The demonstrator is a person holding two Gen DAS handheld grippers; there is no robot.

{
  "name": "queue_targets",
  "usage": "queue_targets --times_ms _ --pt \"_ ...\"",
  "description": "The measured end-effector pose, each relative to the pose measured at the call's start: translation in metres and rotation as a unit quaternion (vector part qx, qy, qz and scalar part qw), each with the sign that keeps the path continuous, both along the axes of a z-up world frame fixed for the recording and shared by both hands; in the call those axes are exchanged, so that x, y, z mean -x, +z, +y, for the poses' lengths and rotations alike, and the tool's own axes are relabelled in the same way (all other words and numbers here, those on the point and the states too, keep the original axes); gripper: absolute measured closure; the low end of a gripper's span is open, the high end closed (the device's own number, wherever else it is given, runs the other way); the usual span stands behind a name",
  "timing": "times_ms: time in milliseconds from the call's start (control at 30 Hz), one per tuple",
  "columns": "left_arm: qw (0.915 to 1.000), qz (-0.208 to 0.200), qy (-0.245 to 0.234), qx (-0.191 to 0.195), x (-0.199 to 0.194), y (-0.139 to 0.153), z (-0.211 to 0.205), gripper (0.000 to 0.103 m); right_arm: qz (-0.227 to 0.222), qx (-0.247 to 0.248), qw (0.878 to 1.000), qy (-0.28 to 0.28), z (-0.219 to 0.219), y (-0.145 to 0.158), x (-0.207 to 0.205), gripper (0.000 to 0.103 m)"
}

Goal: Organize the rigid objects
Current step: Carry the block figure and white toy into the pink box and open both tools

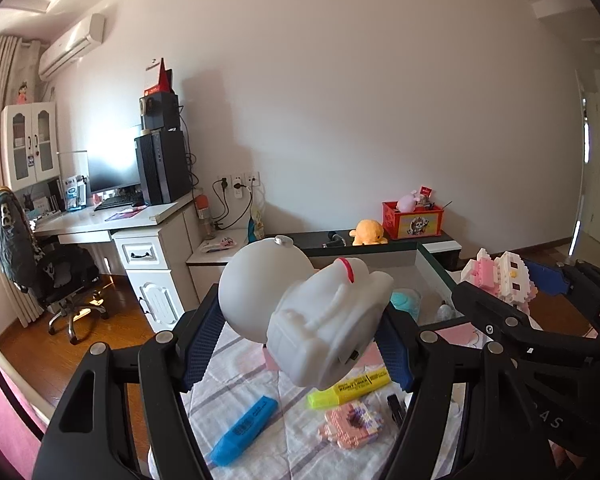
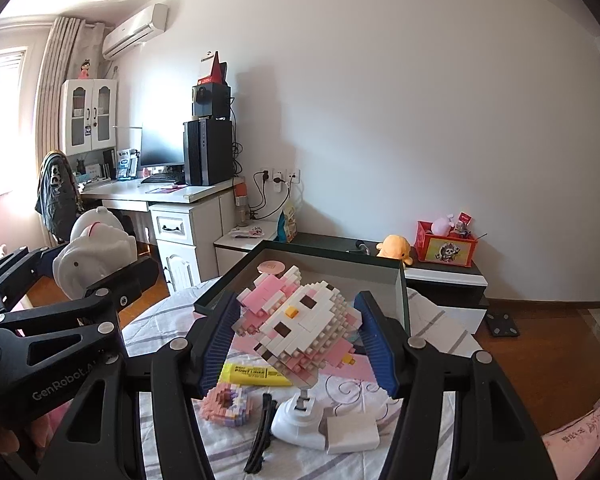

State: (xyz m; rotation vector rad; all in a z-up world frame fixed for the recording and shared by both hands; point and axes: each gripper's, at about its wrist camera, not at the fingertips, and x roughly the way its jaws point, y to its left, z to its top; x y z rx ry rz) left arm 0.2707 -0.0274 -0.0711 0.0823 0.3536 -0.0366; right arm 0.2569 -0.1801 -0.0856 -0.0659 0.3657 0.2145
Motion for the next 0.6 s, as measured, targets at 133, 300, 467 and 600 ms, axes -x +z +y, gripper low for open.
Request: queue_targets --times_ms 133,300,467,600 --pt "0.9993 0.03 -0.02 0.001 -0.059 -0.007 -0.011 0.032 0.011 0.013 1.0 -0.011 -0.006 -0.002 -0.044 0.042" --pt "0.9939 0.102 -0.04 -0.002 -0.13 -0.039 -0.026 0.032 0.064 0.008 0.998 -0.018 -0.021 -0.026 -0.105 0.042" --pt "0.9849 0.164 -0.055 -0.003 -0.177 -0.077 -0.037 0.032 0.127 0.01 0.992 -0.026 -0.03 -0.062 -0.148 0.042" --pt "0.981 0.186 -0.053 -0.01 -0.189 -0.096 -0.044 0.032 0.158 0.01 0.987 -0.026 -0.037 -0.084 -0.165 0.042"
